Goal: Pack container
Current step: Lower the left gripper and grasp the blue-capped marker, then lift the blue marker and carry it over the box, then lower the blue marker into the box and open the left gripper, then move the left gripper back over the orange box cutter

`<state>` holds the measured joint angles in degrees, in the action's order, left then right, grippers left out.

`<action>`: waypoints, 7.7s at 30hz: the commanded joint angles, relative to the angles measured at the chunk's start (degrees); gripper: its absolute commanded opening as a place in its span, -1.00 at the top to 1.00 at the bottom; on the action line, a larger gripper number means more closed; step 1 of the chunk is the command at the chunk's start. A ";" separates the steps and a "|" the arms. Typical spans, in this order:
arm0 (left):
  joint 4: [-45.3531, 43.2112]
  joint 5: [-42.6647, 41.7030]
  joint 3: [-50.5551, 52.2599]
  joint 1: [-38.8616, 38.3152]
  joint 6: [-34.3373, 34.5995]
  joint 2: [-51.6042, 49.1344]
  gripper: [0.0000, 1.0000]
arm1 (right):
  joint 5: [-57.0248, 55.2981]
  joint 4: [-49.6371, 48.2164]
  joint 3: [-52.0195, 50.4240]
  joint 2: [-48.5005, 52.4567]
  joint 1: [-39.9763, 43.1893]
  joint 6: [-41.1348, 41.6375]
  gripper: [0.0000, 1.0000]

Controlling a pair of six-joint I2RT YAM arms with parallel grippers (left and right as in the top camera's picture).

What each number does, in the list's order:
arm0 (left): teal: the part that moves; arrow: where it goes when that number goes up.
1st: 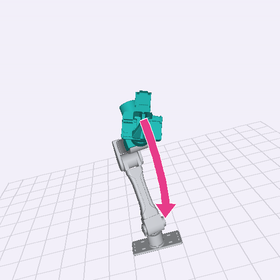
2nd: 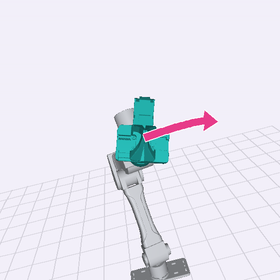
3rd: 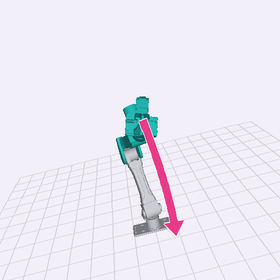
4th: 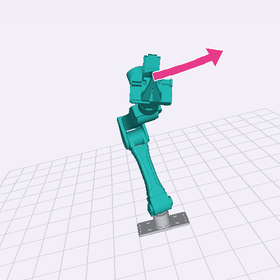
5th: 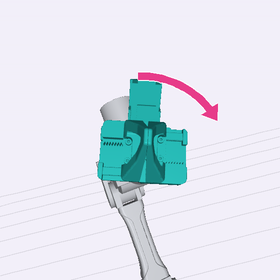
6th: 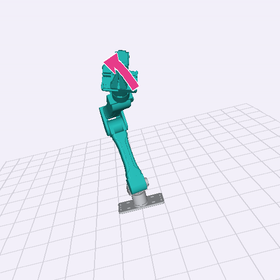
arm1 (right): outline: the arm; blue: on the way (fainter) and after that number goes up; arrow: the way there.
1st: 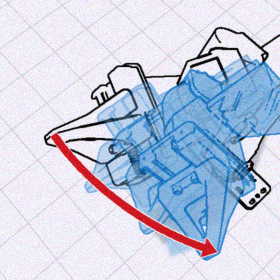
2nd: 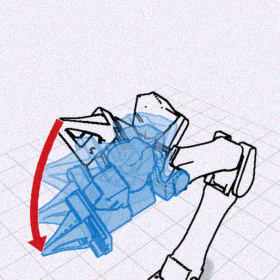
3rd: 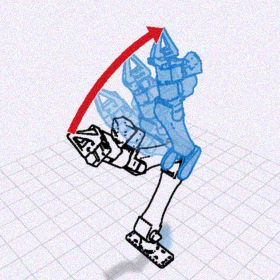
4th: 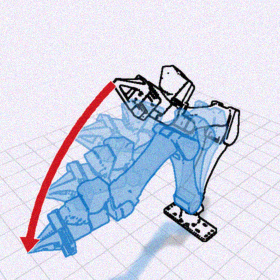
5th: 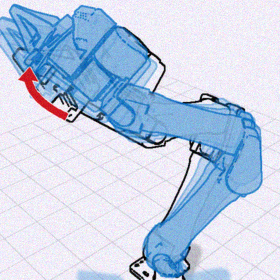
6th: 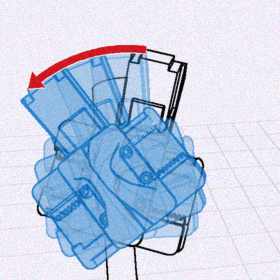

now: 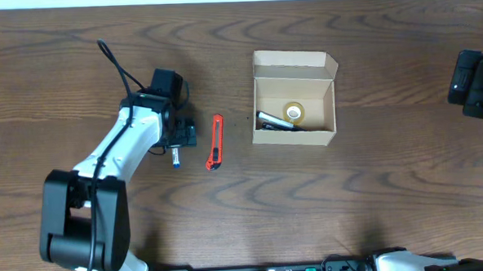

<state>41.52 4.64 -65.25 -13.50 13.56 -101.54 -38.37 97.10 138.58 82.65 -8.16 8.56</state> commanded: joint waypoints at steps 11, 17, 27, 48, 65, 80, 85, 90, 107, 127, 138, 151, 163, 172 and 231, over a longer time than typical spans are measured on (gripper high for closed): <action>-1.09 -1.55 -0.70 -0.02 0.63 -3.45 -0.90 | -0.59 0.17 0.07 0.11 0.37 0.61 -0.98; -1.77 -1.73 -0.68 -0.02 0.66 -3.48 -0.82 | -0.59 0.17 0.07 0.11 0.37 0.63 -0.98; -3.28 -2.03 -0.02 -0.02 0.66 -4.33 -0.90 | -0.59 0.15 0.07 0.11 0.37 0.63 -0.99; -4.42 -4.50 0.00 -0.02 0.66 -6.27 -0.29 | -0.59 0.17 0.07 0.11 0.37 0.61 -0.98; -5.18 -4.50 0.00 -0.02 0.66 -6.82 0.16 | -0.59 0.17 0.07 0.11 0.37 0.61 -0.98; -6.27 -4.70 0.55 -0.02 0.66 -6.84 0.42 | -0.59 0.17 0.07 0.11 0.37 0.63 -0.98; -6.73 -4.68 1.42 -0.02 0.66 -6.84 0.78 | -0.59 0.17 0.07 0.11 0.37 0.63 -0.99; -7.10 -4.68 1.92 -0.02 0.83 -6.84 0.90 | -0.59 0.17 0.07 0.11 0.37 0.61 -0.98; -2.10 -11.15 -2.67 -0.04 -3.32 -5.66 0.89 | -0.59 0.15 0.07 0.11 0.37 0.63 -0.98; 15.41 -13.53 -38.73 -14.36 -21.79 -3.02 0.89 | -0.59 0.17 0.07 0.11 0.37 0.63 -0.99; 14.43 -31.23 -38.73 -22.91 -31.69 -3.04 0.88 | -0.59 0.17 0.07 0.11 0.37 0.61 -0.98; 9.62 -18.73 -38.75 -23.32 -31.43 -3.65 0.88 | -0.59 0.15 0.07 0.11 0.37 0.63 -0.98; 11.28 -20.41 -45.35 -23.30 -27.63 -13.42 0.88 | -0.59 0.17 0.07 0.11 0.37 0.61 -0.98; 14.10 -22.82 -54.95 -23.30 -27.23 -20.72 0.88 | -0.59 0.17 0.07 0.11 0.37 0.61 -0.98; 15.91 -23.50 -54.95 -25.14 -27.02 -30.95 0.04 | -0.59 0.17 0.07 0.11 0.37 0.63 -0.99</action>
<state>57.21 -20.34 -119.33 -38.89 -13.52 -132.57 -38.35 97.10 138.58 82.67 -8.16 8.56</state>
